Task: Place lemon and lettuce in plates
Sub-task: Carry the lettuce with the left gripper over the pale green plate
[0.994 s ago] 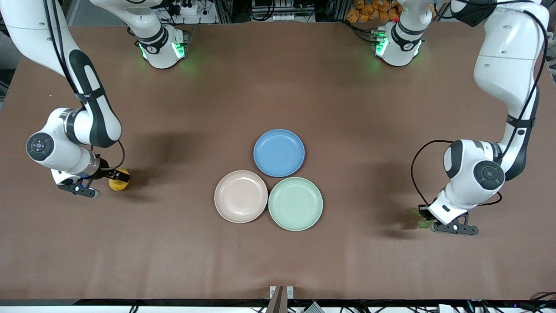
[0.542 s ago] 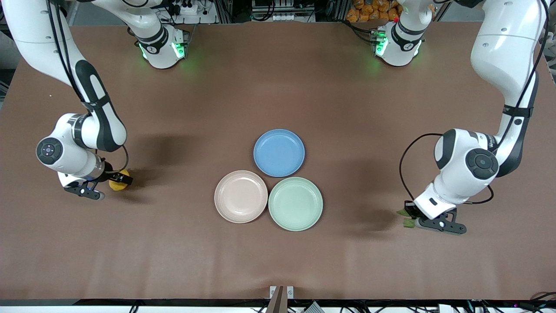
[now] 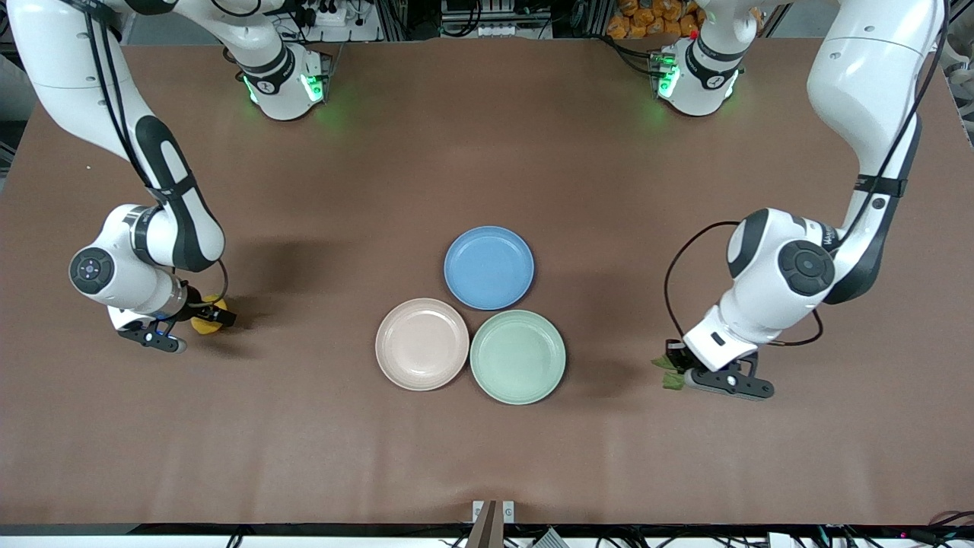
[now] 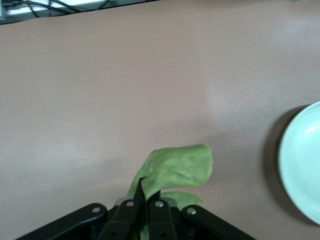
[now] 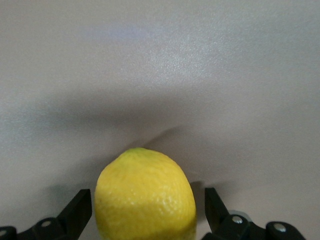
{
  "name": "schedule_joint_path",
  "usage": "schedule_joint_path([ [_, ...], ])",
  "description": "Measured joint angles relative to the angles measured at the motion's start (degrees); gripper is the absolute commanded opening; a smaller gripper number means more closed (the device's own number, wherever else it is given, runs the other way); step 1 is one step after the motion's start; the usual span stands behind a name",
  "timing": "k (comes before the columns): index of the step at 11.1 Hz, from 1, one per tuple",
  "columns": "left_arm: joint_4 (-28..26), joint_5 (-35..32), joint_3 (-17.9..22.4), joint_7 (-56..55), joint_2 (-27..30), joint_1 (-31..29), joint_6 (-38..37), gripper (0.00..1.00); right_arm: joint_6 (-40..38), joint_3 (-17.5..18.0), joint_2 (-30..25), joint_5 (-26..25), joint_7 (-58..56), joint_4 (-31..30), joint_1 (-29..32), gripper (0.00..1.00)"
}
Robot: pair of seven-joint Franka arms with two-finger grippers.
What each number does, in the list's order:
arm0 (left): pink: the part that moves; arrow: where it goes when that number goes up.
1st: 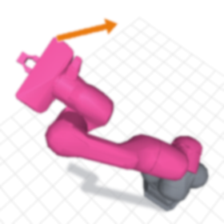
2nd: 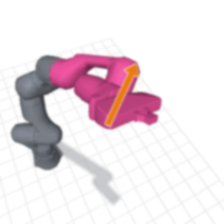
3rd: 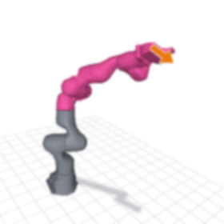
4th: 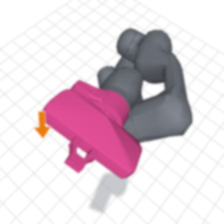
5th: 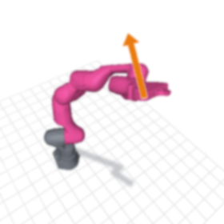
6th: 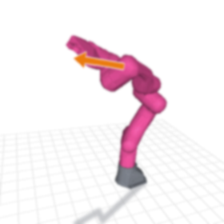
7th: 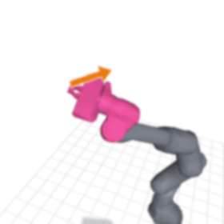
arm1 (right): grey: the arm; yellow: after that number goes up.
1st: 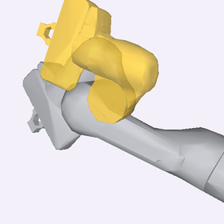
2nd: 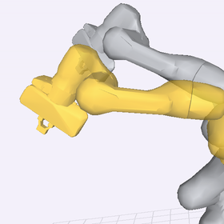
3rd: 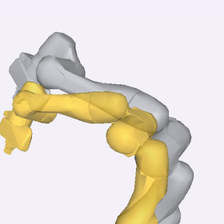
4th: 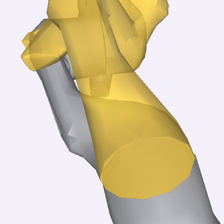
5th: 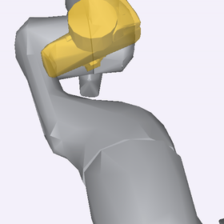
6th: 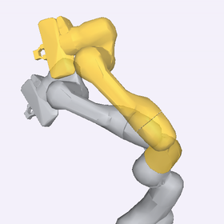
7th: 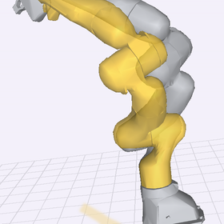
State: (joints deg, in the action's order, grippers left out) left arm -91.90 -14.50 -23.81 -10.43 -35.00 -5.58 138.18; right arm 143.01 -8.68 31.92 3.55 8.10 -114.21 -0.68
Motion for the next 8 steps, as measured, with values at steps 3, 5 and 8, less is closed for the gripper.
schedule_joint_path([
  [3,0.3,0.0,-1.6,-2.7,0.0,1.2,0.0,0.00,0.7,0.0,0.7,0.0,-0.1,0.1,0.1,0.96],
  [5,0.8,0.0,-1.8,-4.4,0.1,2.7,0.0,0.00,1.0,0.0,1.1,0.0,-0.6,0.2,0.4,0.79],
  [8,1.9,0.0,-2.0,-7.7,0.2,7.0,0.0,0.00,1.1,0.2,1.3,0.8,-0.8,0.7,0.5,0.62],
])
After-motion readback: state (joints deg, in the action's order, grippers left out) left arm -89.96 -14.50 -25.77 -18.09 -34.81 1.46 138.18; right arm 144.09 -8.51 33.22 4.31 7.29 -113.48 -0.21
